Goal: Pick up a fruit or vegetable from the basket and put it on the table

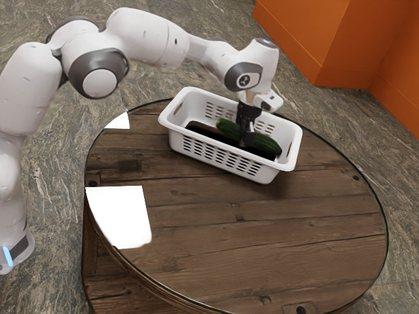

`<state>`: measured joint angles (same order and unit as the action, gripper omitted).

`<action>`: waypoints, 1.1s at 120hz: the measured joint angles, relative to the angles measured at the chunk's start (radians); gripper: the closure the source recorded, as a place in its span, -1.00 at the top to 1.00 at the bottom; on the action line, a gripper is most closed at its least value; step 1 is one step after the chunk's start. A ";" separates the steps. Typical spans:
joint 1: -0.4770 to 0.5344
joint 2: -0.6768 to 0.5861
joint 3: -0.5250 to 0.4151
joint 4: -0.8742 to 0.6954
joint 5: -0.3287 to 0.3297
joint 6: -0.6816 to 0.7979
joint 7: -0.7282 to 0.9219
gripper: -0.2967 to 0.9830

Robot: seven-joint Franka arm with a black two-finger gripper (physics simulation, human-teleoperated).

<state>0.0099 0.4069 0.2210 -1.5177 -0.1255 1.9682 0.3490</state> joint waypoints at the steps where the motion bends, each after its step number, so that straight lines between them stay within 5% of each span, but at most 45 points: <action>1: 0.000 -0.002 -0.003 0.000 0.000 -0.001 0.000 -0.24; 42: -0.001 -0.139 -0.021 -0.109 0.008 -0.101 -0.030 -0.33; 80: 0.003 -0.325 -0.031 -0.167 0.091 -0.199 -0.078 -0.33; 132: -0.002 -0.379 -0.300 -0.098 0.157 -0.288 -0.225 -0.35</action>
<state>0.0080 0.0282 -0.0793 -1.6158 0.0318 1.6807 0.1240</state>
